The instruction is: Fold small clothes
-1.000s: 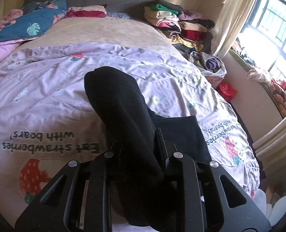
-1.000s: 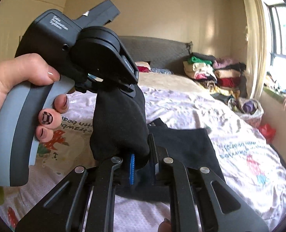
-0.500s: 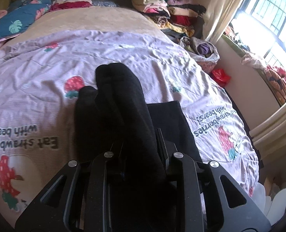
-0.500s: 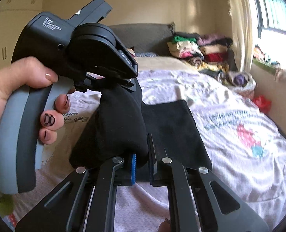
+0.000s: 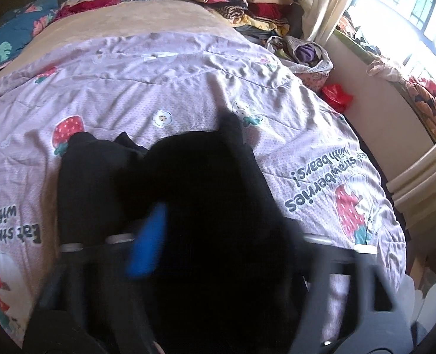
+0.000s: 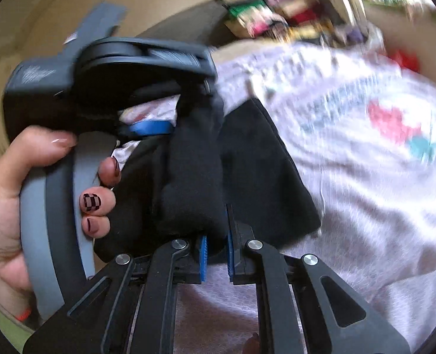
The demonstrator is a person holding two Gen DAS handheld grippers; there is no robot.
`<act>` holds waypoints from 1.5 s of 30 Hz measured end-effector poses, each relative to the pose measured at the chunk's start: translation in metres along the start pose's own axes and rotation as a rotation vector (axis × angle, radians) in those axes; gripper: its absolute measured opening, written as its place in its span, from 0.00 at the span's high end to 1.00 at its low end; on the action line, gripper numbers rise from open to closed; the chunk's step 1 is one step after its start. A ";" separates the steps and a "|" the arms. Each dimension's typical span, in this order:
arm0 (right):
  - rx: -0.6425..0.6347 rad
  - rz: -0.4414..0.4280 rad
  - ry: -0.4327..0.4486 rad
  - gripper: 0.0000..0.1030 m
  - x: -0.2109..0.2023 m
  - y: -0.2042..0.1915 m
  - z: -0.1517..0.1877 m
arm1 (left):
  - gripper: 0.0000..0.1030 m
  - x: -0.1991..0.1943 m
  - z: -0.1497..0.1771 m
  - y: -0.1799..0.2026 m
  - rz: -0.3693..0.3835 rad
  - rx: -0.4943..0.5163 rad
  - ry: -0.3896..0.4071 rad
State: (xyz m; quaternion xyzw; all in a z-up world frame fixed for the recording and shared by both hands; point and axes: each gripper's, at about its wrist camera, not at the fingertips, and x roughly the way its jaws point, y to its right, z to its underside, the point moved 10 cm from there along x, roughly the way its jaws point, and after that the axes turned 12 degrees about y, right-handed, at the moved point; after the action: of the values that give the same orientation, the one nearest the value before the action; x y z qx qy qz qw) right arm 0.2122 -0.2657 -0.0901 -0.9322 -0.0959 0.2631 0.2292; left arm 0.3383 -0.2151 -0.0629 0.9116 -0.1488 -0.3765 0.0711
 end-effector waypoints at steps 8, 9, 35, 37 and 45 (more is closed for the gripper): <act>0.274 -0.098 -0.110 0.60 -0.001 0.022 0.008 | 0.23 -0.029 -0.012 -0.029 0.001 -0.055 0.090; 0.259 -0.099 -0.112 0.53 -0.004 0.020 0.006 | 0.23 -0.033 -0.010 -0.035 -0.015 -0.050 0.097; -0.205 -0.054 -0.056 0.95 0.072 -0.012 -0.119 | 0.20 -0.056 0.059 -0.064 -0.069 0.021 0.092; -0.236 0.000 -0.069 0.95 0.077 0.007 -0.120 | 0.19 -0.052 0.062 -0.057 -0.048 0.021 0.080; -0.278 0.093 -0.124 0.91 0.100 0.050 -0.078 | 0.18 -0.039 0.082 -0.051 -0.034 -0.003 0.034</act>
State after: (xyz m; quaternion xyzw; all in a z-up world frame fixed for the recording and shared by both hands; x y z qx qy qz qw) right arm 0.3406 -0.3086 -0.0995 -0.9404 -0.1021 0.3146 0.0790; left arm 0.2651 -0.1553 -0.1077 0.9202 -0.1314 -0.3622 0.0685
